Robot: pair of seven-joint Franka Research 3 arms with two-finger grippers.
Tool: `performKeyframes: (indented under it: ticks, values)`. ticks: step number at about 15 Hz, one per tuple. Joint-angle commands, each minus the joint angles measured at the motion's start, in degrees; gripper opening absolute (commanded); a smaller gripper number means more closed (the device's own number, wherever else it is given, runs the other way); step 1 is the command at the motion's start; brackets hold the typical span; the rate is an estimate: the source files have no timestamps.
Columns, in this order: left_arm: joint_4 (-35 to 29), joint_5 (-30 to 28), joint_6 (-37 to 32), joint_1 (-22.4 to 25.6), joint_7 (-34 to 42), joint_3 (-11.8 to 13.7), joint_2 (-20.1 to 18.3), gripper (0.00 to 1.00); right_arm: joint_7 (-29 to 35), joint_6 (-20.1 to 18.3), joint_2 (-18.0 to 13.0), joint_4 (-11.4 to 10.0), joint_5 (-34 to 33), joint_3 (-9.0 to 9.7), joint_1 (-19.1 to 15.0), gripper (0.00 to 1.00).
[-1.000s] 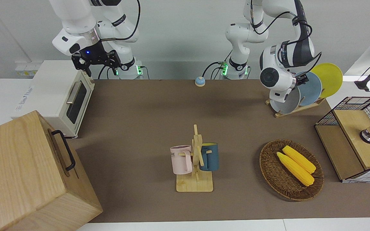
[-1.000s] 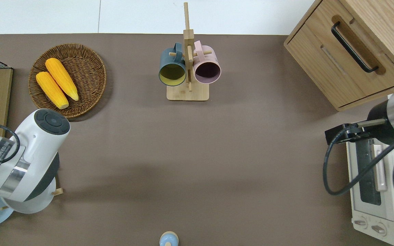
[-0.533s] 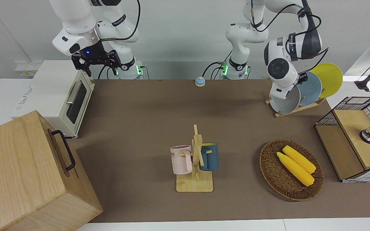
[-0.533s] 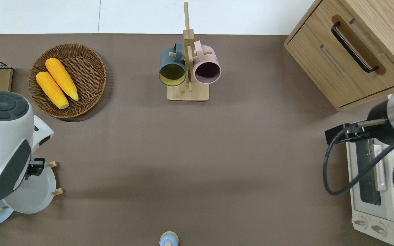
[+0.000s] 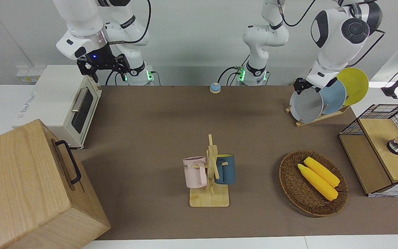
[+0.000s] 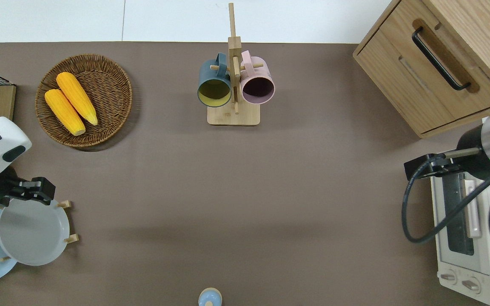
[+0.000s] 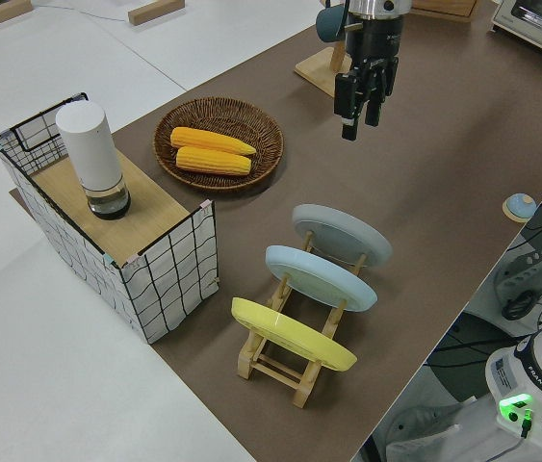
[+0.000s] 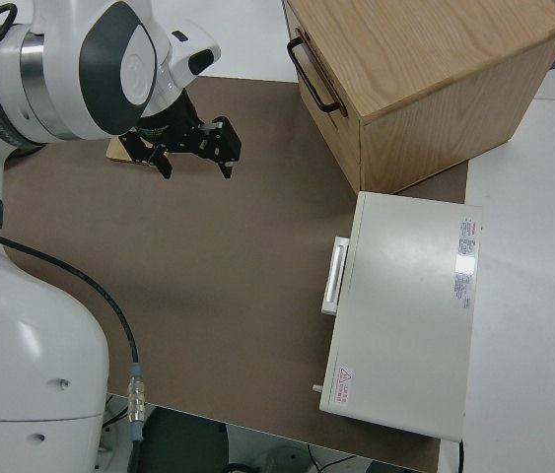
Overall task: Pick gray plate from table and place it on lower plate rack with left arm
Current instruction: 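Lower the gray plate into the rack's lower slot beside the blue plate, then open the left gripper and withdraw it away from the rack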
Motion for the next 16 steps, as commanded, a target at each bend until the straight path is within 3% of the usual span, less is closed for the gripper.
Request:
performKeyframes:
  ticks: [1,5,9,16]
  values:
    - [3.14,-4.49,0.01,0.18,1.16,0.72,0.25,0.99,0.68,-0.62,-0.12,0.42,-0.37,1.13,-1.33,0.983]
    - [5.16,-5.02,0.53,0.0,1.25,0.55,1.04,0.99,0.68,-0.62,-0.12,0.42,-0.37,1.13,-1.33,0.983]
    - [8.68,-10.73,1.41,0.18,4.31,0.63,2.36,0.99,0.68,-0.62,-0.12,0.42,-0.37,1.21,-1.33,0.983]
    - [8.95,-7.84,2.47,0.0,7.31,0.46,2.54,0.99,0.68,-0.62,-0.12,0.42,-0.37,1.21,-1.33,0.983]
